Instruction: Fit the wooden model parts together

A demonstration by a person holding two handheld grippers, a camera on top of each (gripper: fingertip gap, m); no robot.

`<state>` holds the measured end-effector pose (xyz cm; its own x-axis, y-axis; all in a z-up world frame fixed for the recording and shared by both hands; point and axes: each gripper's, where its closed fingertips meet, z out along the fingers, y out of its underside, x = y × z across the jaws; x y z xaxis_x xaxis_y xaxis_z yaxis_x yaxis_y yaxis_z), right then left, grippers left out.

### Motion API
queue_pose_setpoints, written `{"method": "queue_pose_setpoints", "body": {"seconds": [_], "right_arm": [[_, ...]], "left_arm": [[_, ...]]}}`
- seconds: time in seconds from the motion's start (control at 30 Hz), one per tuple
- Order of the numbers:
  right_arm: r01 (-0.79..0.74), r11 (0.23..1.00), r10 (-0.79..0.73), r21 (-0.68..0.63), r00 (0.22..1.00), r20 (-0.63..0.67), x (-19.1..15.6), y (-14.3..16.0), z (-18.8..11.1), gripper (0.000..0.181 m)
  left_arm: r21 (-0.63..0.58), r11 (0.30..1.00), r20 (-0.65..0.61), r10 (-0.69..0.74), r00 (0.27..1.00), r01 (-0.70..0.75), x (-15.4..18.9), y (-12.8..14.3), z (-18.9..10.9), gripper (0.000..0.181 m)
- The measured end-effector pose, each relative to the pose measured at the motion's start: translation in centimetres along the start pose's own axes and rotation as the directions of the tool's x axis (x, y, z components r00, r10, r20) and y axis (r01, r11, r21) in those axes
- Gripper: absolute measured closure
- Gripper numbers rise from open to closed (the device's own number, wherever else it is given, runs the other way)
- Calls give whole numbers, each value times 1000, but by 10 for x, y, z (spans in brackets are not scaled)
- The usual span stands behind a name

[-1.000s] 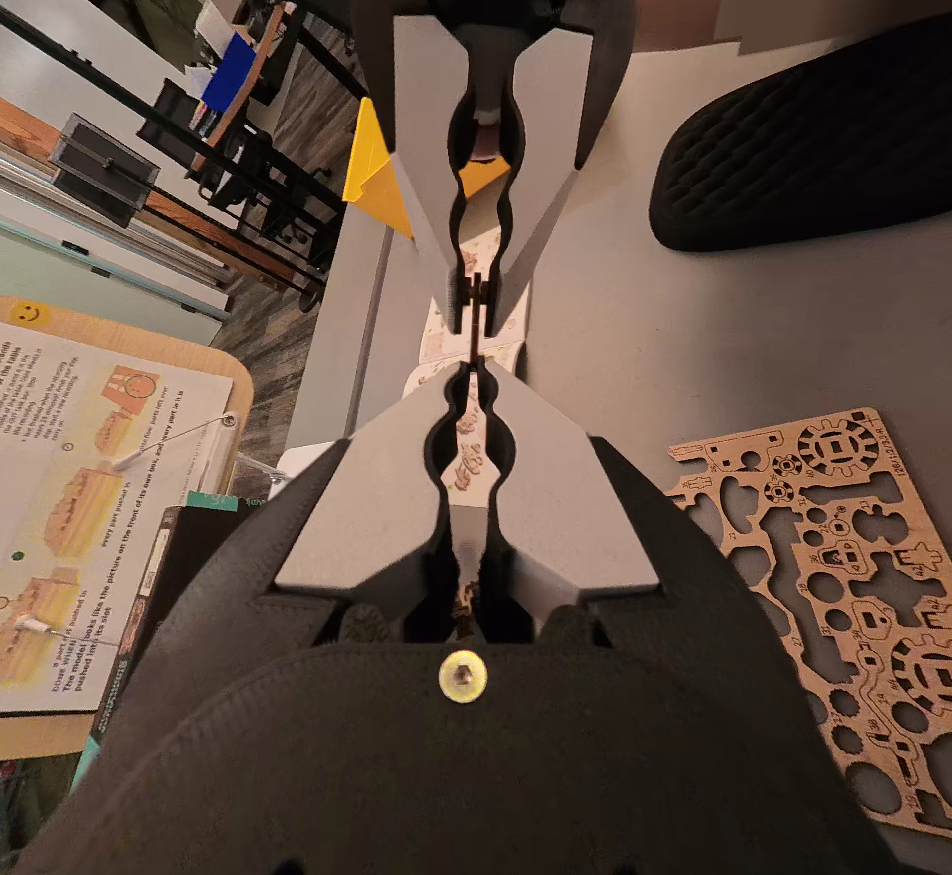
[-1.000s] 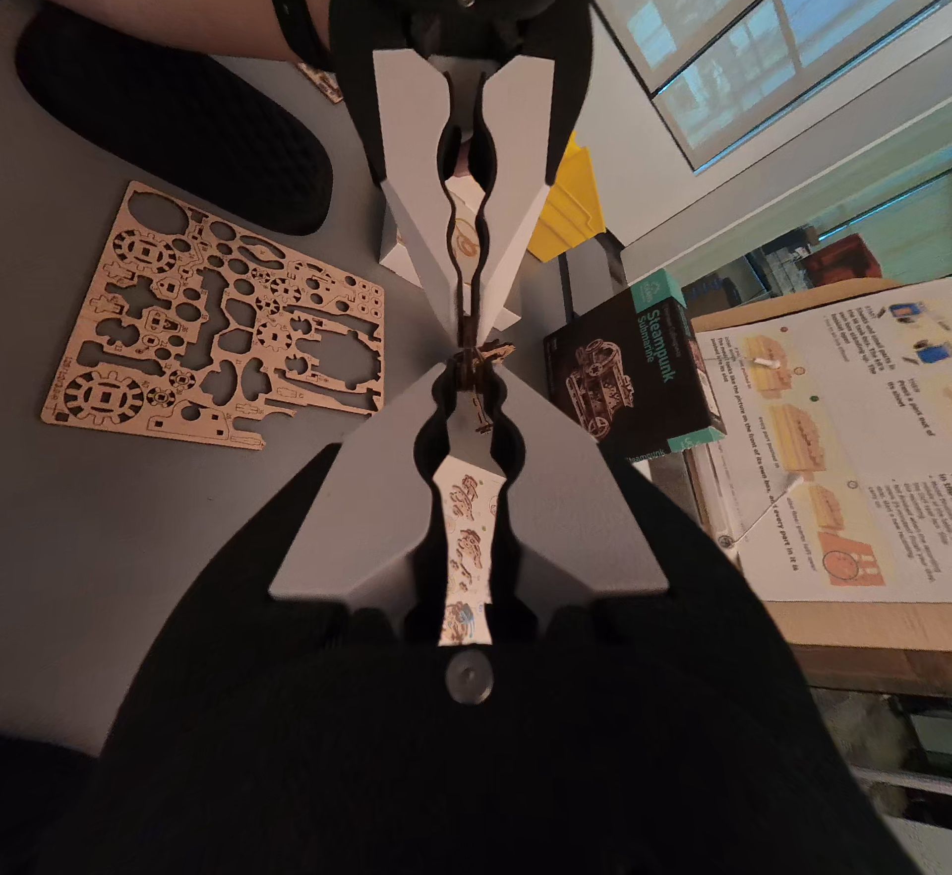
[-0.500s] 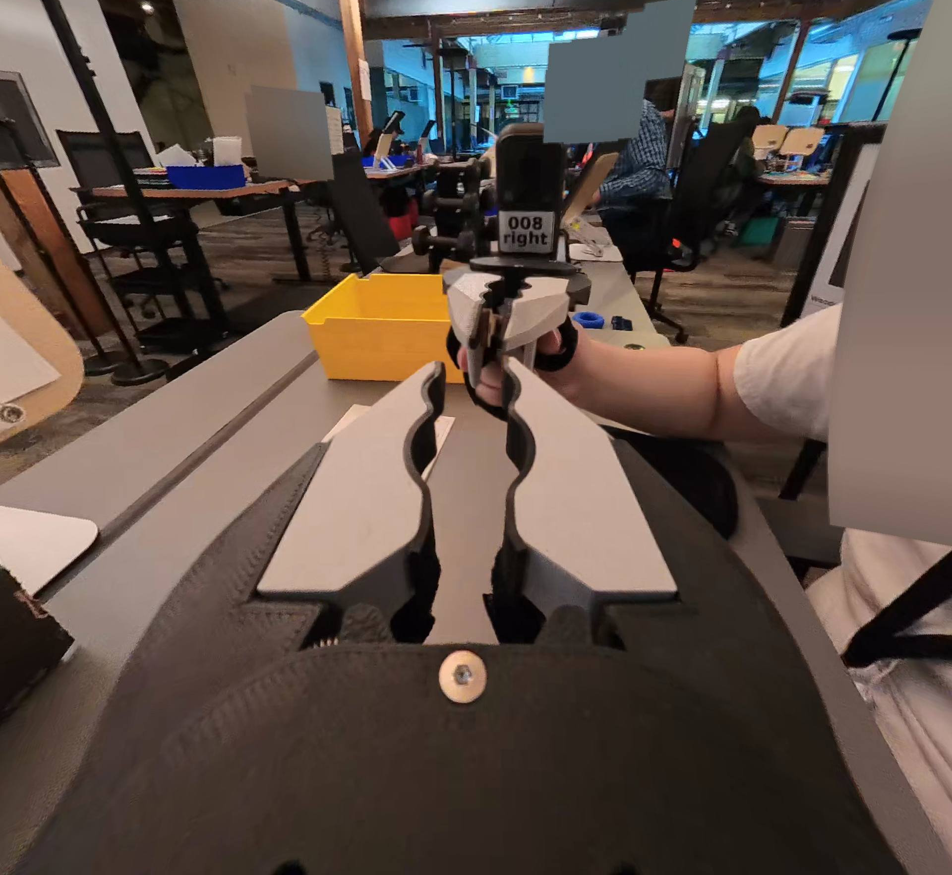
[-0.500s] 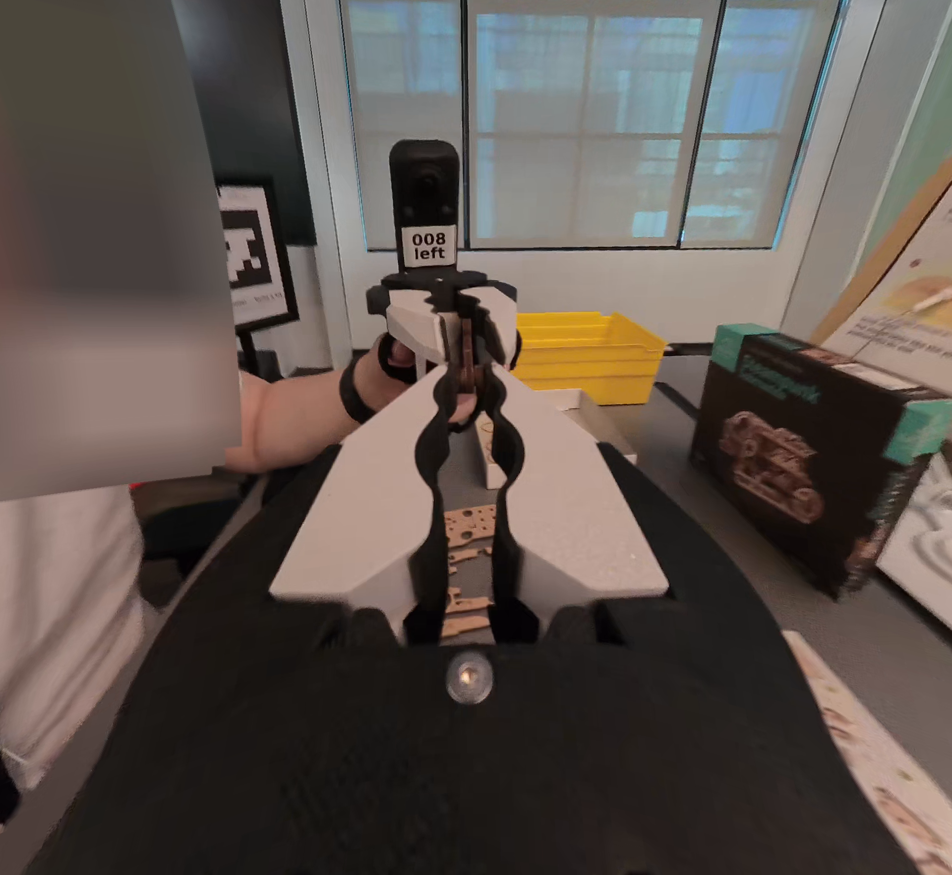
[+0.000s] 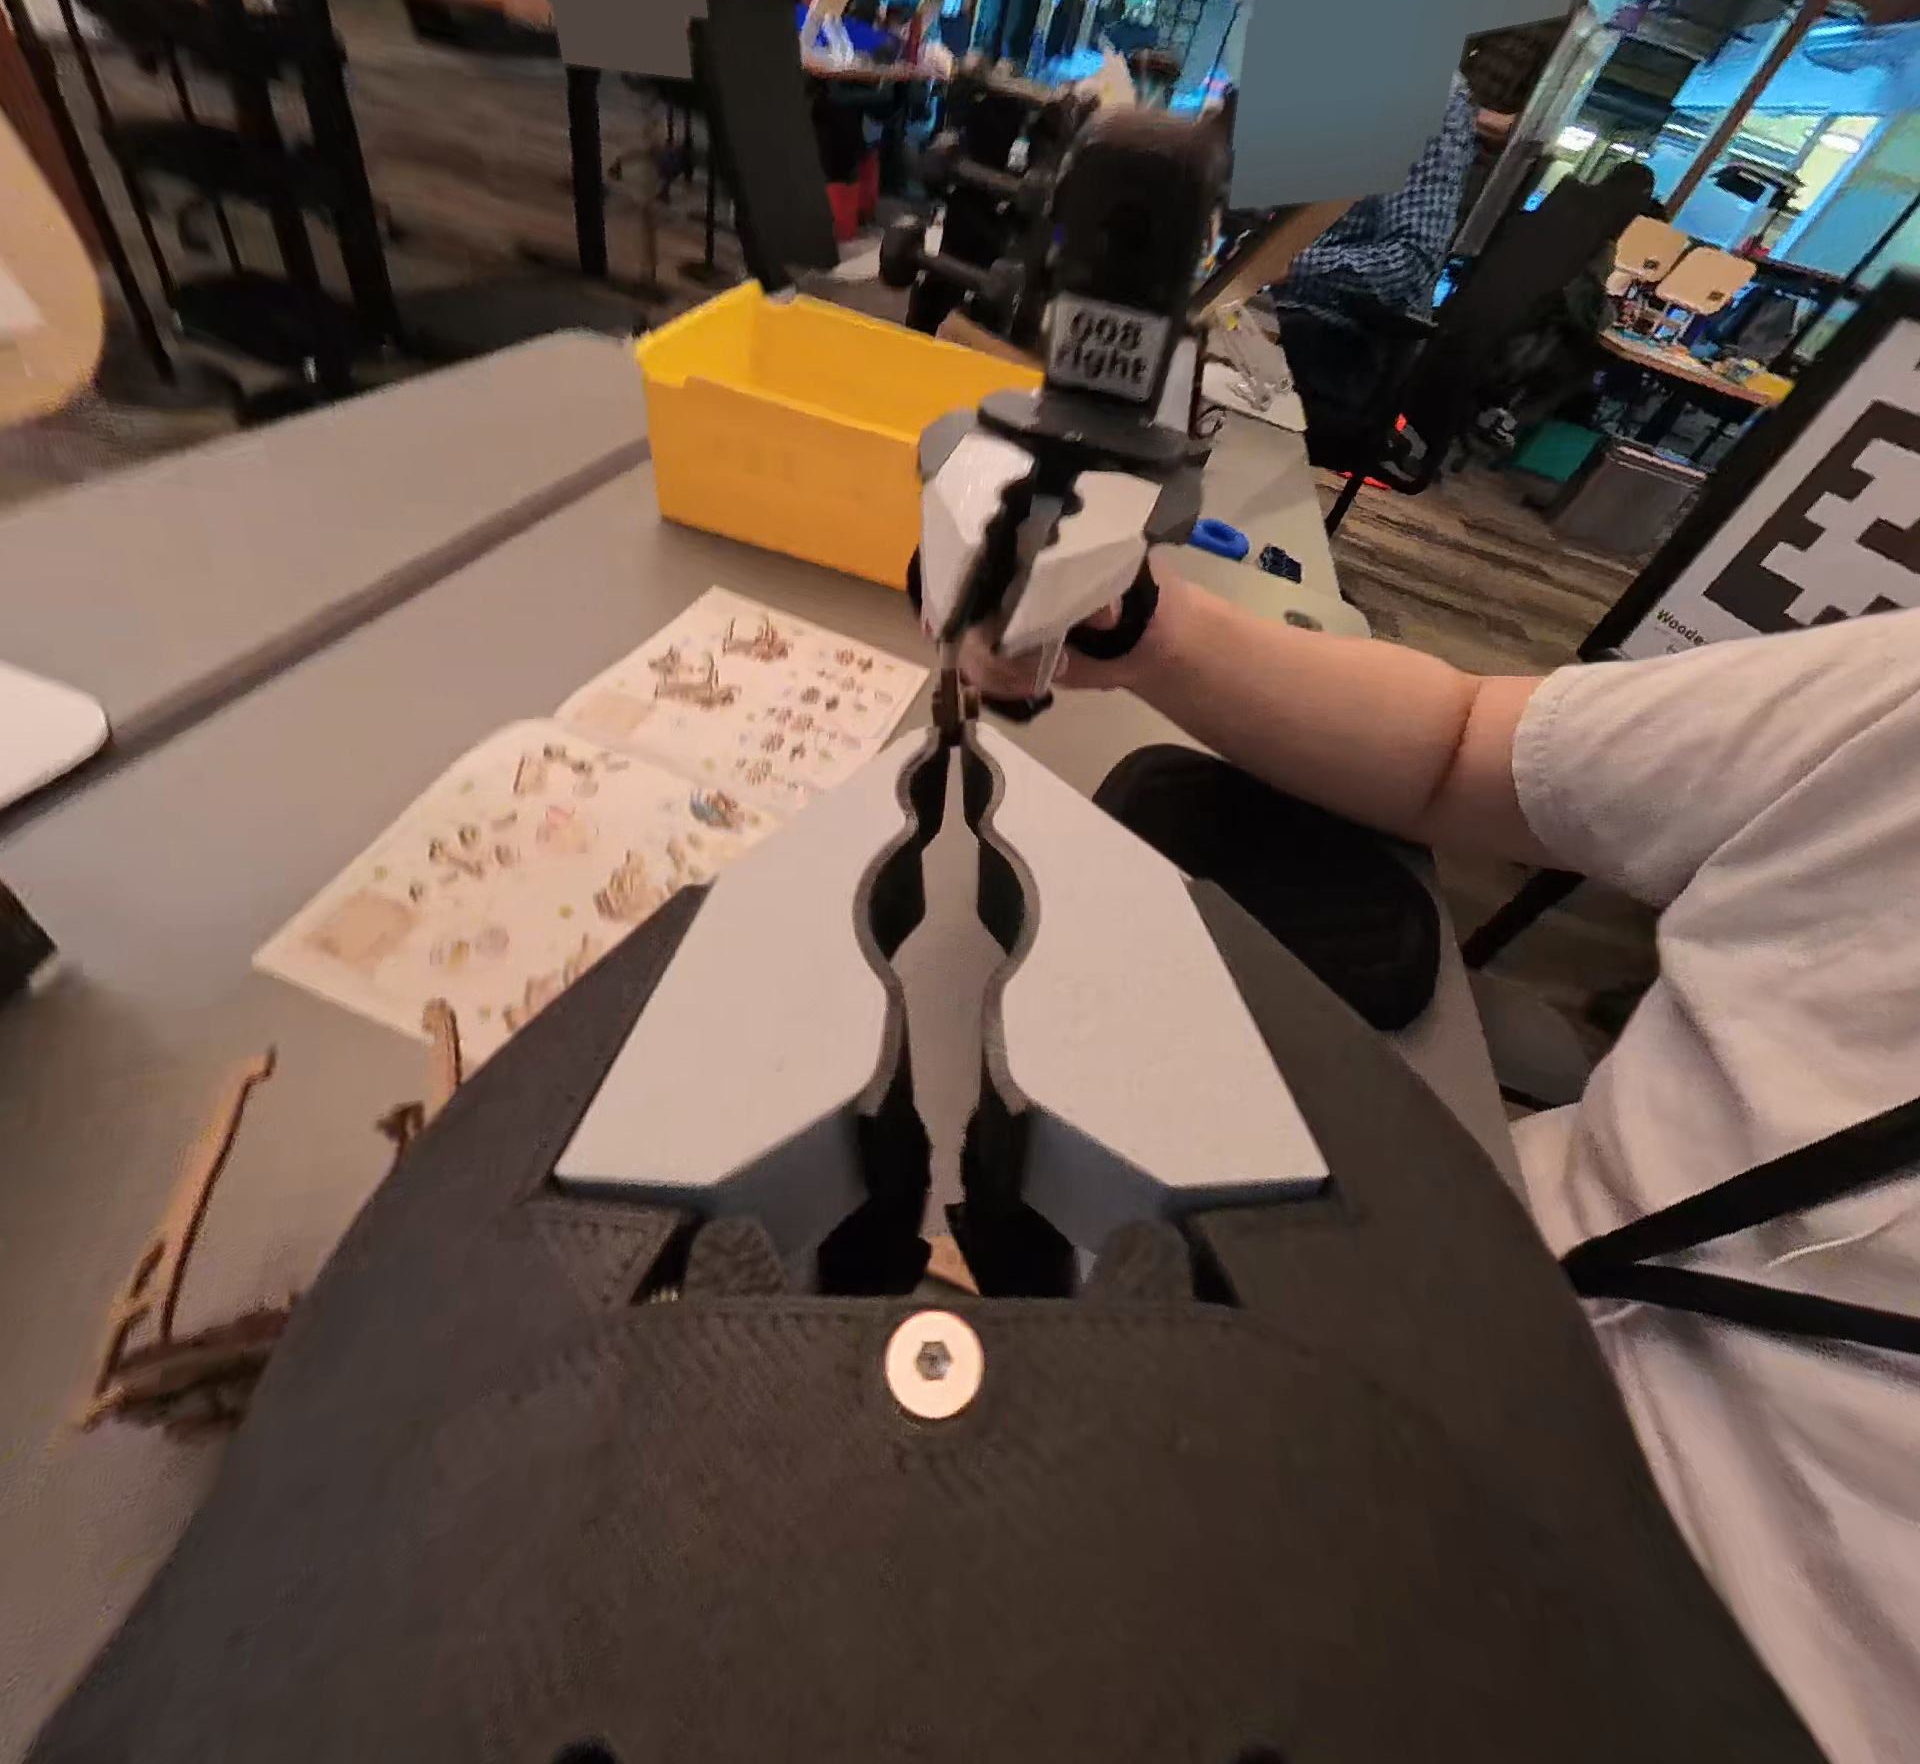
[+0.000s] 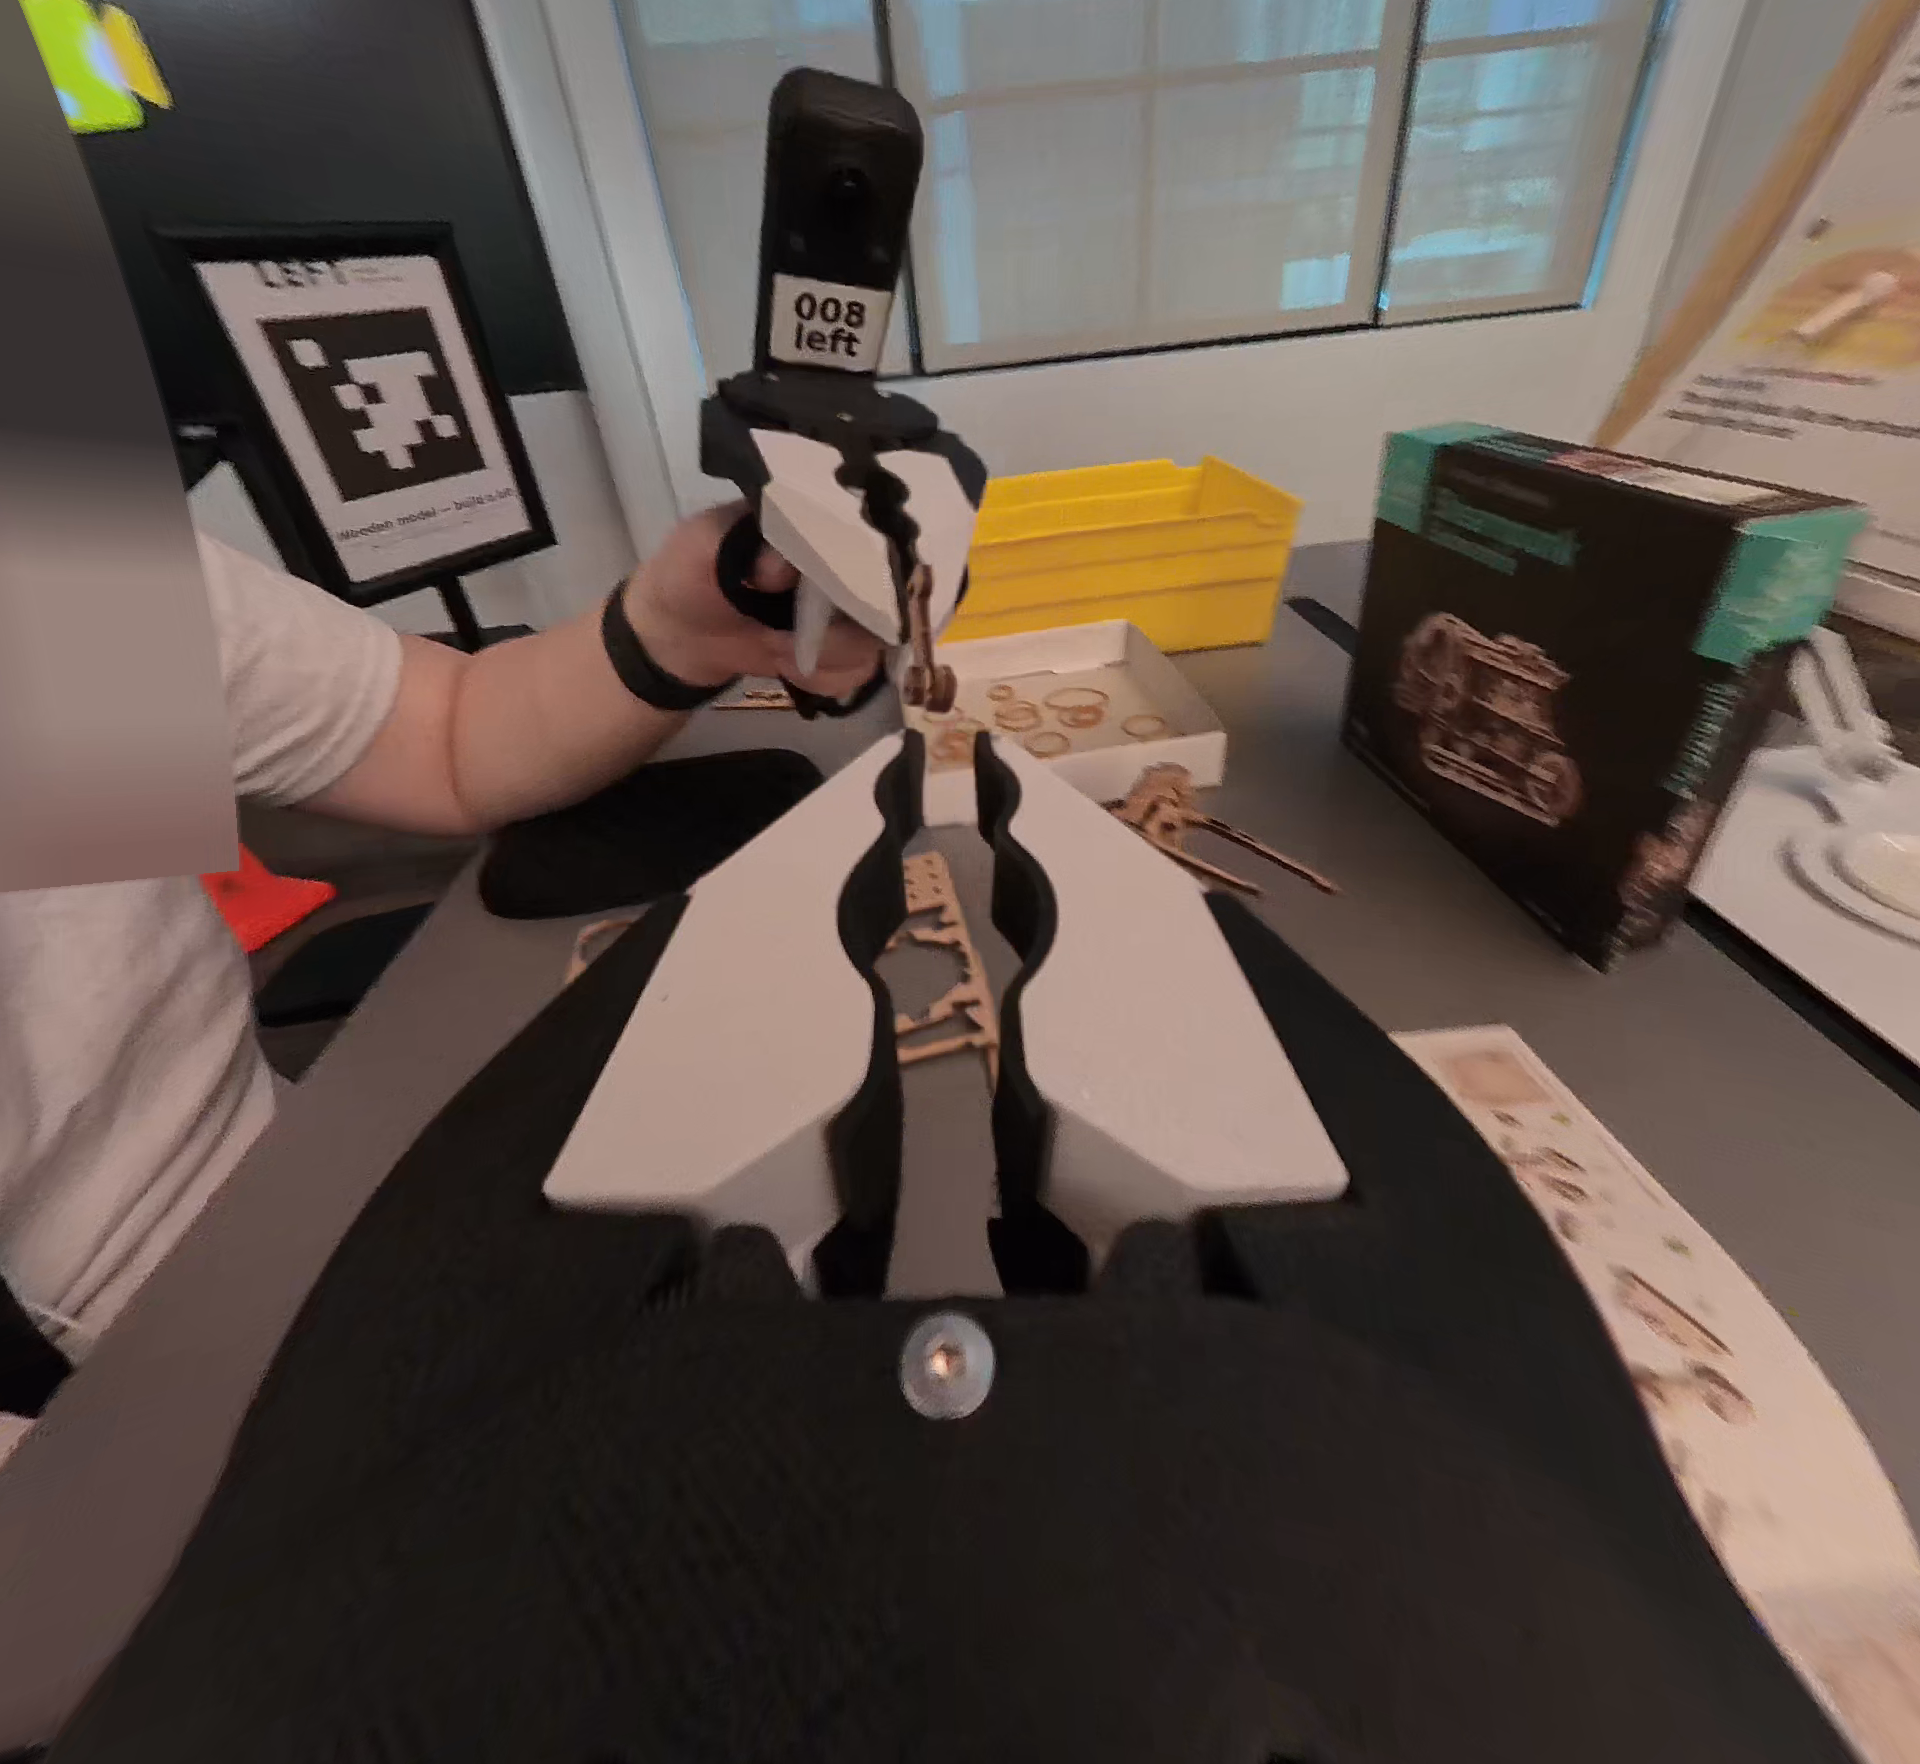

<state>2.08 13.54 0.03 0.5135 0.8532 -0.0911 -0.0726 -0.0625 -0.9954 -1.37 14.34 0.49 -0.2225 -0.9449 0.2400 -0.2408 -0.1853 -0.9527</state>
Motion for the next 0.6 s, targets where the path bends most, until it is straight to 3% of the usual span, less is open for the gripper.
{"method": "queue_pose_setpoints", "body": {"seconds": [0.1, 0.2, 0.33, 0.5, 0.6], "right_arm": [[94, 990, -99, -104, 994, -45, 7, 13, -4, 174], [245, 932, -270, -267, 961, -63, 15, 37, 0, 169], [330, 861, -374, -387, 926, -41, 14, 70, 3, 162], [366, 875, -421, -316, 899, -124, 11, 76, 11, 161], [420, 821, -504, -386, 852, -144, 17, 86, 13, 157]], "left_arm": [[-49, 993, 26, -104, 994, 105, -14, 13, 3, 181], [-128, 979, 55, -153, 987, 159, -22, 33, 10, 181], [-211, 957, 98, -182, 978, 199, -31, 56, 18, 181], [-256, 921, 118, -272, 955, 294, -37, 76, 24, 181], [-250, 911, 101, -314, 944, 329, -35, 80, 29, 181]]}}
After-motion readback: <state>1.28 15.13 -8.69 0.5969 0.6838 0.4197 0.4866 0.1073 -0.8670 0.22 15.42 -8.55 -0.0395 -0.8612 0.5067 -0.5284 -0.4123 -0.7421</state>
